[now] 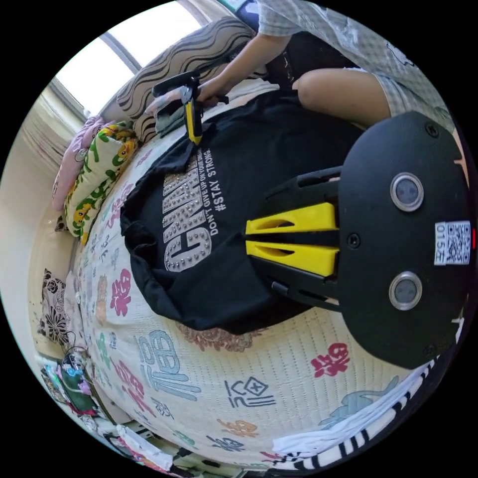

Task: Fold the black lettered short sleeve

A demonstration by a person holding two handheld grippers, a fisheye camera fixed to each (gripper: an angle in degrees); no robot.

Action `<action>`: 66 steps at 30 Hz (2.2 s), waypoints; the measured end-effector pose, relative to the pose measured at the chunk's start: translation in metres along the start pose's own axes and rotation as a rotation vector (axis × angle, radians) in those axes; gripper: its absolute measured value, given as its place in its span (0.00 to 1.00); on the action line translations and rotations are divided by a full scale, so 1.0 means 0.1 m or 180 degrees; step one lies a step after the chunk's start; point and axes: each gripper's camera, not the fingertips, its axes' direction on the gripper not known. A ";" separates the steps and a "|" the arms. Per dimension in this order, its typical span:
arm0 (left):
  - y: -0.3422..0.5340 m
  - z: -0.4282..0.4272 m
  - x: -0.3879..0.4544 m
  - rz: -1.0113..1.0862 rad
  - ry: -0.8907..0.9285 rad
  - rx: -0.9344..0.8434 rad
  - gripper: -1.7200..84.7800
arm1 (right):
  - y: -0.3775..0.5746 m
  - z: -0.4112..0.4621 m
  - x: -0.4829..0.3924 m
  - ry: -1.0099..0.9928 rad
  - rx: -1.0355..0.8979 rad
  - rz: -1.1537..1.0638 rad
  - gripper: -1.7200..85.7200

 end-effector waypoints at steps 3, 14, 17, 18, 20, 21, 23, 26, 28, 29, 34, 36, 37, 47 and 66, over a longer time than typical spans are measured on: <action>-0.17 -0.21 -0.20 -0.0240 0.0012 0.0376 0.03 | 0.00 -0.52 0.54 -0.0190 0.0422 0.0464 0.03; -0.56 -0.75 -0.68 -0.1129 -0.1216 0.1214 0.10 | 0.45 -1.54 1.99 0.0247 0.1316 0.1941 0.06; -0.80 -0.61 -0.24 -0.0510 -0.1278 0.1212 0.11 | 0.18 -1.56 1.80 0.0149 0.1345 0.1440 0.09; -0.96 -0.44 -0.09 -0.0209 -0.1043 0.0991 0.12 | -0.03 -1.49 1.70 0.0057 0.1212 0.1168 0.10; -1.20 -0.11 0.14 0.0194 -0.0807 0.0562 0.14 | -0.41 -1.32 1.52 0.0014 0.0932 0.0826 0.12; -1.32 0.14 0.31 0.0432 -0.0817 0.0283 0.15 | -0.66 -1.17 1.39 0.0022 0.0753 0.0636 0.12; -1.41 0.46 0.53 0.0777 -0.0894 0.0043 0.16 | -0.99 -0.98 1.22 0.0069 0.0595 0.0444 0.13; -1.47 0.80 0.73 0.1114 -0.1015 -0.0089 0.15 | -1.40 -0.67 1.06 0.0332 0.0348 0.0201 0.15; -1.53 0.96 0.73 0.1179 -0.1091 -0.0258 0.09 | -1.59 -0.39 1.04 0.0564 -0.0023 0.0210 0.15; -1.54 0.95 0.71 0.1175 -0.1097 -0.0234 0.06 | -1.60 -0.37 1.01 0.0645 -0.0041 0.0168 0.15; -1.78 0.54 0.15 0.0351 -0.0790 0.0458 0.02 | -1.55 -0.66 0.92 0.0984 -0.0017 -0.0157 0.02; -1.88 0.50 -0.09 0.0039 -0.0536 0.0530 0.02 | -1.51 -0.79 1.02 0.1034 0.0102 0.0013 0.02; -1.92 0.52 -0.17 -0.0085 -0.0545 0.0537 0.01 | -1.46 -0.89 1.12 0.0979 0.0253 0.0189 0.02; -1.44 0.05 -0.61 -0.0644 -0.0519 0.0933 0.03 | -0.65 -1.70 1.63 0.0078 0.1038 0.1039 0.05; 2.86 -1.70 -0.32 -0.1679 0.0381 0.0251 0.13 | 3.70 -2.57 -0.32 -0.0558 -0.0005 0.1804 0.14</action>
